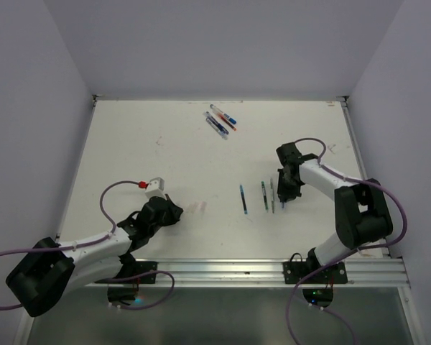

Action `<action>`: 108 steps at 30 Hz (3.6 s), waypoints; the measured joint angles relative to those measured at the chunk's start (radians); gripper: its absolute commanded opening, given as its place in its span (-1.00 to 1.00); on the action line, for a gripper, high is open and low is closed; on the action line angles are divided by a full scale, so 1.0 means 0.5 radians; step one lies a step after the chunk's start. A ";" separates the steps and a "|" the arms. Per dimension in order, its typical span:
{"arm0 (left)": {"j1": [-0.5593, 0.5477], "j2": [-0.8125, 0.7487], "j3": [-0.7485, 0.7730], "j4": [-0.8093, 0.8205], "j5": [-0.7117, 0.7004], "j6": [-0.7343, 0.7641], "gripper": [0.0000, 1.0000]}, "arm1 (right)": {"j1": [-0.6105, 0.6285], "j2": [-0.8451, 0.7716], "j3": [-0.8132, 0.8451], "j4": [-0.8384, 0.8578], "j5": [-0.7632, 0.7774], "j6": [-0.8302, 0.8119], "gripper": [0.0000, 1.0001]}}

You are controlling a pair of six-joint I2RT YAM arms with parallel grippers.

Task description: Open the pen caps

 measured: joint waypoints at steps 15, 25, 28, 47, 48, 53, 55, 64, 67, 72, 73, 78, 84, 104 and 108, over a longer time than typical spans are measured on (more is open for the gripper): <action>0.004 -0.022 -0.047 0.073 0.017 -0.106 -0.25 | 0.000 0.057 -0.041 0.140 -0.044 -0.031 -0.76; 0.004 -0.108 -0.064 0.050 0.018 -0.179 0.19 | 0.000 0.060 -0.042 0.148 -0.066 -0.060 -0.54; 0.005 -0.170 -0.064 0.011 0.003 -0.211 0.30 | 0.000 0.061 -0.042 0.153 -0.075 -0.068 -0.47; 0.005 -0.248 0.301 -0.336 -0.195 -0.036 0.96 | 0.001 -0.295 0.026 0.046 -0.014 -0.114 0.22; 0.005 -0.248 0.350 -0.344 -0.216 -0.014 1.00 | 0.001 -0.332 0.053 0.034 -0.008 -0.118 0.22; 0.005 -0.222 0.584 -0.469 -0.326 0.062 1.00 | 0.002 -0.362 0.170 0.027 0.011 -0.118 0.18; 0.006 -0.178 0.668 -0.546 -0.373 0.077 1.00 | 0.016 -0.346 0.196 0.030 0.011 -0.115 0.18; 0.008 0.106 0.973 -0.824 -0.477 0.166 0.99 | 0.215 -0.048 0.504 0.091 0.034 -0.146 0.97; 0.008 0.110 0.970 -0.837 -0.443 0.182 0.96 | 0.256 0.077 0.641 0.136 0.043 -0.187 0.98; 0.009 0.069 0.916 -0.822 -0.337 0.189 0.96 | 0.314 0.474 1.051 0.249 0.035 -0.299 0.97; 0.009 0.054 0.903 -0.822 -0.319 0.189 0.96 | 0.319 0.557 1.128 0.277 0.027 -0.314 0.98; 0.010 -0.040 0.868 -0.831 -0.236 0.182 0.94 | 0.322 1.043 1.677 0.315 -0.047 -0.391 0.83; 0.013 -0.271 0.773 -0.820 -0.141 0.163 0.91 | 0.323 1.466 2.112 0.355 -0.169 -0.481 0.61; 0.013 -0.442 0.687 -0.858 -0.130 0.166 0.90 | 0.328 1.849 2.475 0.387 -0.436 -0.559 0.04; 0.013 -0.452 0.687 -0.872 -0.137 0.164 0.90 | 0.340 1.852 2.479 0.385 -0.448 -0.564 -0.07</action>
